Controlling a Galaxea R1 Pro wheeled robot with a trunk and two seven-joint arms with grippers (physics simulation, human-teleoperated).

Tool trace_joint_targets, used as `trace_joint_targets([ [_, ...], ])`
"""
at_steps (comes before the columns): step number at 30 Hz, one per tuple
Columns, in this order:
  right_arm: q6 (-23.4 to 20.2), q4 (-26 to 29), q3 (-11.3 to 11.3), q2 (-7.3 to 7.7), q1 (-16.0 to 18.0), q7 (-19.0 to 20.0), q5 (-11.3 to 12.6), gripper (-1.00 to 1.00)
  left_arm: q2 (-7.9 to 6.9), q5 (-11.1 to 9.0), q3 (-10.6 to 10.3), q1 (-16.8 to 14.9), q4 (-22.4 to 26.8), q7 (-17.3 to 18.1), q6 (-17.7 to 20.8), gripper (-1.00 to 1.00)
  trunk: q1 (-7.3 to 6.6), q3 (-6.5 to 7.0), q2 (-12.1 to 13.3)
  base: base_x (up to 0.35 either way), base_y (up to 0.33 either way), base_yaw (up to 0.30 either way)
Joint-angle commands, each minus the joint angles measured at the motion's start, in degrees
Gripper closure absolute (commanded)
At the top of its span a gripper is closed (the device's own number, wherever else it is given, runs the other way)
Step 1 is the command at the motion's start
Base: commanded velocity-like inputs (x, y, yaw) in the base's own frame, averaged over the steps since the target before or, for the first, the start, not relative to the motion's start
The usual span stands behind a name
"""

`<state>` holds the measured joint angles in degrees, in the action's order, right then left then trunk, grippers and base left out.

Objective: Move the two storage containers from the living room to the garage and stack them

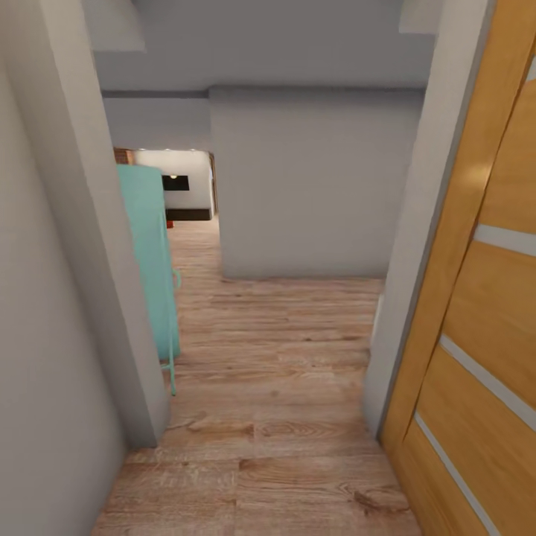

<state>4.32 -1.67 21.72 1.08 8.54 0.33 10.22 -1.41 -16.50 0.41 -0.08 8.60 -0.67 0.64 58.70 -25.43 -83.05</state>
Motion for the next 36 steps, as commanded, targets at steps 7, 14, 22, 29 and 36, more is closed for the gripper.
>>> trace_joint_targets([
  [7, 0.38, -0.18, 0.4, -0.11, 0.07, 0.22, 0.43, -1.0, 0.04, -0.29, 0.03, -0.01, 0.13, -0.08, 0.07, -1.0, 0.03, -0.06, -0.03, 0.325, 0.0, 0.0],
  [14, 0.42, -0.18, 0.44, -0.03, 0.06, 0.06, 0.5, -1.0, 0.09, -0.29, 0.0, -0.01, -0.02, -0.04, 0.07, -1.0, 0.03, -0.06, -0.03, 0.325, 0.0, 0.0],
  [22, 0.34, -0.18, 0.51, 0.03, 0.07, 0.02, 0.5, -1.0, 0.03, -0.29, -0.05, -0.01, -0.19, -0.04, -0.01, -1.0, 0.03, -0.06, -0.03, 0.325, 0.0, 0.0],
  [29, 0.48, -0.18, 0.47, -0.06, 0.07, -0.06, 0.5, -1.0, 0.0, -0.29, -0.04, -0.01, -0.24, -0.04, -0.02, -1.0, 0.03, -0.06, -0.03, 0.325, 0.0, 0.0],
  [36, 0.51, 0.32, 0.21, -1.5, 0.07, 0.01, 0.48, -1.0, 0.0, -0.29, -0.05, -0.01, -0.25, -0.04, -0.02, -1.0, 0.03, -0.06, -0.03, 0.325, 0.0, 0.0],
])
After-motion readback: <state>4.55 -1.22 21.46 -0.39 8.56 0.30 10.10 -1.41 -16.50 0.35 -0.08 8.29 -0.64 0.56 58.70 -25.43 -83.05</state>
